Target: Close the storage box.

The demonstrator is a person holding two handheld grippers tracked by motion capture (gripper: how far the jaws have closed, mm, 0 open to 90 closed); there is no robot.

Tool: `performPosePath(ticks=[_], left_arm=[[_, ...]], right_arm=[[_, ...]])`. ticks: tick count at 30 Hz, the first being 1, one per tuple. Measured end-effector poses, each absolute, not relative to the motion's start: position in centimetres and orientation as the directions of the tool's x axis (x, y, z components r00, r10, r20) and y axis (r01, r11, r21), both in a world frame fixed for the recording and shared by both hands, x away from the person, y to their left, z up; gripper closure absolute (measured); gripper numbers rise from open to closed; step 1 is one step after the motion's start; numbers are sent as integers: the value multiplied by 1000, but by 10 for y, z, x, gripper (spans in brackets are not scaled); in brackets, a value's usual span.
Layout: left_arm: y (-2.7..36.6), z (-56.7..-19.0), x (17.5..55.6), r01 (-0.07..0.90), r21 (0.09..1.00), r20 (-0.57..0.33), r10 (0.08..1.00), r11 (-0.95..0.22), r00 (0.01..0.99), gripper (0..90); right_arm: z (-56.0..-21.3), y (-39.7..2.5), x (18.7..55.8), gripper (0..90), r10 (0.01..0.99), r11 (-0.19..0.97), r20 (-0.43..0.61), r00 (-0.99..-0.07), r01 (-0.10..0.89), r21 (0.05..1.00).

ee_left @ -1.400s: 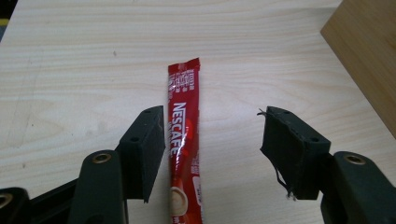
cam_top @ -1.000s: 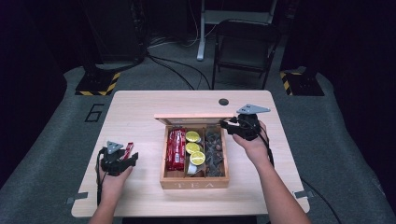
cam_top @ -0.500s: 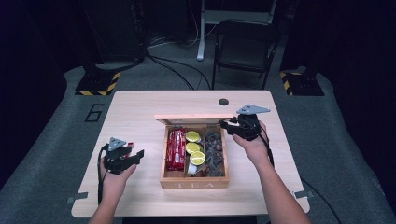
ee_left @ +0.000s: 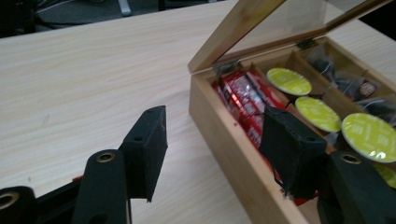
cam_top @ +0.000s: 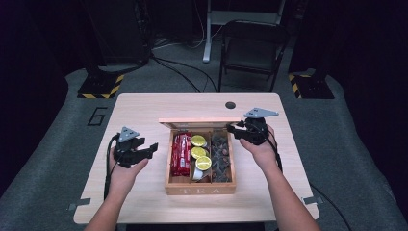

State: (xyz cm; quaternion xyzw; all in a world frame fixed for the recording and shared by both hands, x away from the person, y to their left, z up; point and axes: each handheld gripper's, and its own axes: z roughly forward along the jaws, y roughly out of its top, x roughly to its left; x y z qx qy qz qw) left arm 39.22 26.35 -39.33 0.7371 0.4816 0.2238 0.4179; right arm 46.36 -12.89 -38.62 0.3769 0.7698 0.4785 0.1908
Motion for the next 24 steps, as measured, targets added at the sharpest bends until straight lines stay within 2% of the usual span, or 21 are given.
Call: performPosePath(ticks=[24], left_arm=[[222,-339,402,436,865,-31,841,-247,539,410]], right_arm=[[-387,-130,464,564,761,250,80,-644,405,880]])
